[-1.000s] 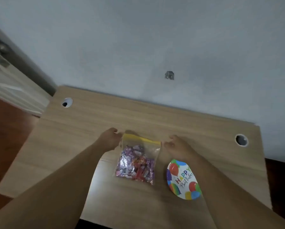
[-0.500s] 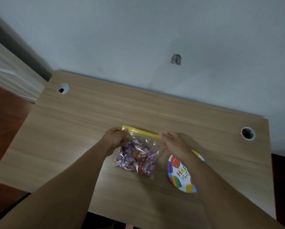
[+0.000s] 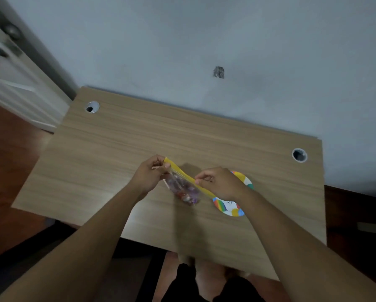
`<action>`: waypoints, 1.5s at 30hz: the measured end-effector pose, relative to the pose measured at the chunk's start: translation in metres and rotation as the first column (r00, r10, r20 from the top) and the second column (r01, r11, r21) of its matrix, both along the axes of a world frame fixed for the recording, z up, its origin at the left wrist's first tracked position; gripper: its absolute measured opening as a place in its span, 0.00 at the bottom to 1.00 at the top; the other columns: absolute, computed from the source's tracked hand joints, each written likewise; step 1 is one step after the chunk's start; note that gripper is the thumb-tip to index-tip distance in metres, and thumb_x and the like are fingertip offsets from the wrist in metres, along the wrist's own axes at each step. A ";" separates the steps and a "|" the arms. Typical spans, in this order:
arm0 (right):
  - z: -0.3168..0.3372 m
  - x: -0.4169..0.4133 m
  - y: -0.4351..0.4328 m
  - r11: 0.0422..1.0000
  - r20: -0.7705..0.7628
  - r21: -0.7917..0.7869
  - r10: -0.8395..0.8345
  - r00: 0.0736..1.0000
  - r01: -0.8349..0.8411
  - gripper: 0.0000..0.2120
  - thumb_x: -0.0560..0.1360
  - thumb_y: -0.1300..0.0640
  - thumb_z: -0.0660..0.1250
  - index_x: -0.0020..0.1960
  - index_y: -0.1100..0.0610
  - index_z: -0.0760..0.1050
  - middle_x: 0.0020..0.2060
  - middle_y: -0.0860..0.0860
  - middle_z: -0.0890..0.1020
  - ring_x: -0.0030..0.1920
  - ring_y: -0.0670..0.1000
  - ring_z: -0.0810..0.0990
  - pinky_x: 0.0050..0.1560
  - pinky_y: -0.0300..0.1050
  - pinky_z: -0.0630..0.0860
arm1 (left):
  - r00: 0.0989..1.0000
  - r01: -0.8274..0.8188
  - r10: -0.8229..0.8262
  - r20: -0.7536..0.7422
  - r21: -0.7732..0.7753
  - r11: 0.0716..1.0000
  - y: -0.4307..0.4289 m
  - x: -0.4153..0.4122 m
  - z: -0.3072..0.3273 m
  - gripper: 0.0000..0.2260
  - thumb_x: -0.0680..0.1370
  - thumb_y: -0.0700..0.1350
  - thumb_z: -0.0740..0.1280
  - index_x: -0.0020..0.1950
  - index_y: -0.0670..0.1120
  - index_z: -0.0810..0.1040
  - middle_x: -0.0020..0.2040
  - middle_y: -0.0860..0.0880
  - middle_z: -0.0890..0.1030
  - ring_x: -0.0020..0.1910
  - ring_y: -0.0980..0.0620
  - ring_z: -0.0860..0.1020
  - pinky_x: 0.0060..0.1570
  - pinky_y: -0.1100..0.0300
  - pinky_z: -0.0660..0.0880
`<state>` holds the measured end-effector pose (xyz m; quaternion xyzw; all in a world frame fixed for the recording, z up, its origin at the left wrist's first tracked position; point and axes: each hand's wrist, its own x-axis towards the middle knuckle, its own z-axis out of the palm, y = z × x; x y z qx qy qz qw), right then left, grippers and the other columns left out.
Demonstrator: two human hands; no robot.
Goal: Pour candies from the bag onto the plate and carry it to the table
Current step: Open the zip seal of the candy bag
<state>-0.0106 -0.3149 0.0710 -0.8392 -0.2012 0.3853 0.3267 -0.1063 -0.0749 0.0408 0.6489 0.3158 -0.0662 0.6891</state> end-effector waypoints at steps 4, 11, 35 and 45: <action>0.000 -0.030 0.000 0.999 0.088 -0.036 0.022 0.996 -0.018 0.07 0.79 0.53 0.74 0.54 0.52 0.89 0.48 0.48 0.90 0.50 0.49 0.87 0.56 0.48 0.82 | 0.999 -0.036 0.037 0.014 -0.024 0.999 -0.011 -0.026 0.012 0.03 0.85 0.35 0.67 0.53 0.38 0.80 0.46 0.44 0.82 0.47 0.48 0.82 0.66 0.46 0.81; -0.003 -0.073 0.008 0.996 0.102 -0.044 -0.069 0.992 0.074 0.04 0.77 0.54 0.77 0.49 0.52 0.90 0.44 0.48 0.90 0.45 0.47 0.87 0.46 0.41 0.77 | 0.897 -0.442 0.439 -0.047 -0.113 0.890 -0.040 -0.059 0.018 0.12 0.86 0.39 0.67 0.69 0.42 0.73 0.53 0.45 0.79 0.44 0.46 0.83 0.54 0.54 0.84; -0.002 -0.107 -0.006 0.937 -0.170 0.082 -0.323 0.931 0.340 0.12 0.76 0.43 0.76 0.42 0.50 0.79 0.33 0.45 0.82 0.36 0.47 0.77 0.43 0.47 0.73 | 0.956 -0.293 0.273 -0.110 -0.260 0.920 -0.089 -0.103 0.022 0.04 0.82 0.36 0.72 0.51 0.35 0.81 0.43 0.36 0.85 0.39 0.49 0.86 0.48 0.58 0.87; 0.013 -0.111 0.003 0.915 0.051 0.085 -0.400 0.915 0.395 0.07 0.79 0.55 0.72 0.45 0.56 0.77 0.34 0.44 0.79 0.35 0.45 0.76 0.38 0.43 0.70 | 0.922 -0.387 0.372 -0.105 -0.219 0.896 -0.100 -0.093 0.031 0.09 0.83 0.32 0.69 0.43 0.38 0.80 0.38 0.39 0.86 0.33 0.52 0.86 0.41 0.61 0.87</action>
